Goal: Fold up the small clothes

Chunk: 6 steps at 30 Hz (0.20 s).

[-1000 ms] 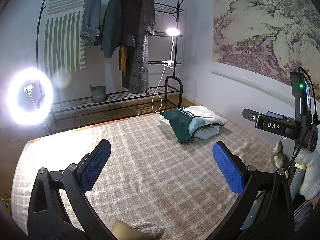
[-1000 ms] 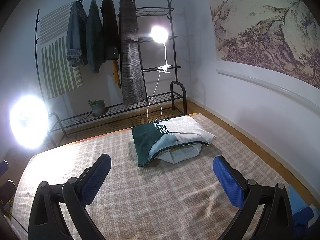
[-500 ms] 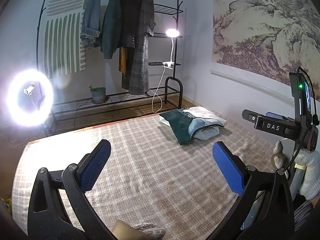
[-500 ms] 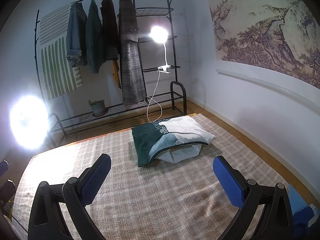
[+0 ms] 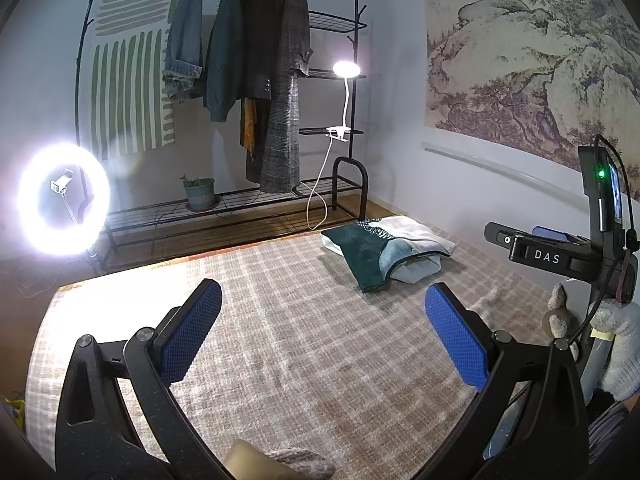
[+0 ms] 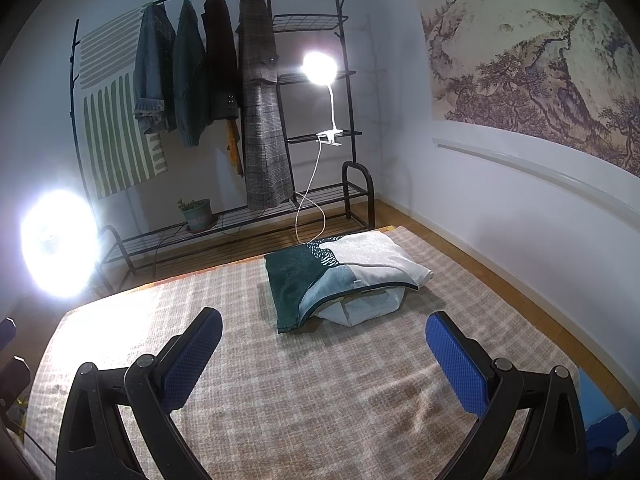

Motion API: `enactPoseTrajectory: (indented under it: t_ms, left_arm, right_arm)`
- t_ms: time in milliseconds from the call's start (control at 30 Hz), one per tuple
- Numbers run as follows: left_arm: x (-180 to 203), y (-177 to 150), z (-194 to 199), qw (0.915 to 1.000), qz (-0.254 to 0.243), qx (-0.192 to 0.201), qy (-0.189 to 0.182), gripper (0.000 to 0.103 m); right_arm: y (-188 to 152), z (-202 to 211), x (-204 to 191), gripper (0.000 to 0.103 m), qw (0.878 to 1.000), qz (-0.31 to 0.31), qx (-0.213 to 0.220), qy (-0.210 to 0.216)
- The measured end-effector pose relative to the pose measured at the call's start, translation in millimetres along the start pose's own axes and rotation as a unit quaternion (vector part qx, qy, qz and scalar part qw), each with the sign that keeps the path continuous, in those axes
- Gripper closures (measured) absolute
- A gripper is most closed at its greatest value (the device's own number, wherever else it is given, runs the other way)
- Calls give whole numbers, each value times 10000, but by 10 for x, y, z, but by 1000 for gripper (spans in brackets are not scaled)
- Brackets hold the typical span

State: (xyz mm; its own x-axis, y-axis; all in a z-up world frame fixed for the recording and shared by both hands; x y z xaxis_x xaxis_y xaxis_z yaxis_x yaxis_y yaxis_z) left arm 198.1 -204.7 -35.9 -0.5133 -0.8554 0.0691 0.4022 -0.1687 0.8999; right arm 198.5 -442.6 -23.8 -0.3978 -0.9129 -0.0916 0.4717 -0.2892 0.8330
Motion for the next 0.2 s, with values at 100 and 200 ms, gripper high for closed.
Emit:
enactPoseTrajectory:
  t_ms: [100, 200]
  left_arm:
    - [5, 40, 16, 9999, -49, 115, 28, 0]
    - [-2, 56, 21, 10000, -54, 82, -11, 0]
  right_arm:
    - [-4, 0, -11, 0, 10000, 6, 0, 7]
    - [-4, -2, -10, 0, 10000, 3, -2, 10]
Point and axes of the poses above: each gripper's, at about its wrist camera, not at the fingertips, and z roughly against the way its jaws point, x to its right, y to its top, the point moved 2 cm from there along -z, roughly the way its jaws point, and after that the axes turned 2 degrees about z, right-handed, at the moved point
